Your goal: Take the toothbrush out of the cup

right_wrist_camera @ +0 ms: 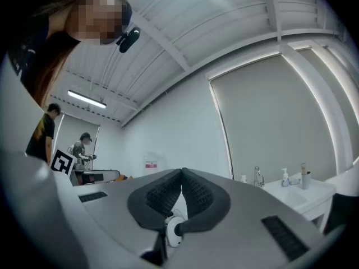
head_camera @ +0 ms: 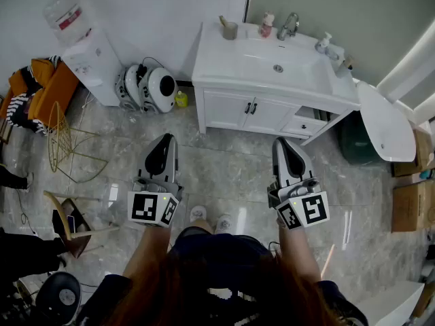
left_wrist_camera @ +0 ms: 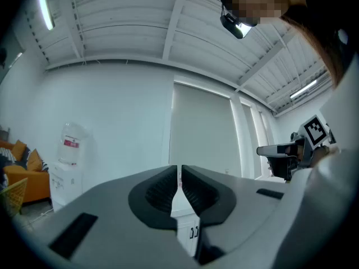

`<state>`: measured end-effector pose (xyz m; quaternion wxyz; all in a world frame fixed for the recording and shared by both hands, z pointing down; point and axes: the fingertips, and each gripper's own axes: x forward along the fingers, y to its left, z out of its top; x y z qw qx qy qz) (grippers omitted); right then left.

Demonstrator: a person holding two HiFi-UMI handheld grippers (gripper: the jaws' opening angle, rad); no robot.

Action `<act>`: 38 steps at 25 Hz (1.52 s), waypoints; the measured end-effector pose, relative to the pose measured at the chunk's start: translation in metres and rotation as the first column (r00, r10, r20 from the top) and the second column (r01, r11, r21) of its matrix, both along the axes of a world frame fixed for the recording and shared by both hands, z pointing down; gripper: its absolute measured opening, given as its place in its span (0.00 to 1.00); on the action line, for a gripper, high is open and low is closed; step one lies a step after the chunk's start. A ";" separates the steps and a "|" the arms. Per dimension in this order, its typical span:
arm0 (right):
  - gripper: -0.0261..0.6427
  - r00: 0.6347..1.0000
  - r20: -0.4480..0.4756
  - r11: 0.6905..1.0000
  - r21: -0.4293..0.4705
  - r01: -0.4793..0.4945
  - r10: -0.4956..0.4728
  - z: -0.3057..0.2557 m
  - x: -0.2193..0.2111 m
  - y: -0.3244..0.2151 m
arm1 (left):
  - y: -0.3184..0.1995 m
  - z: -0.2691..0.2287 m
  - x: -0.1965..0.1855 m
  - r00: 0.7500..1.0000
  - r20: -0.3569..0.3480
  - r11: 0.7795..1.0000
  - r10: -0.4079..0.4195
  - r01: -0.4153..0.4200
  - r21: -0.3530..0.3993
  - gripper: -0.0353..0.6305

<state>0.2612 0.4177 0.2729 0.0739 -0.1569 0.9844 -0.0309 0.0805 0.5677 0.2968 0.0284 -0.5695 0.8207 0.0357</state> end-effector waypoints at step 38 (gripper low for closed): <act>0.06 0.974 0.088 0.978 -0.027 -0.208 0.210 -0.012 -0.258 -0.105 | -0.132 -0.021 -0.293 0.981 0.059 0.982 0.186 -0.188 0.035 0.11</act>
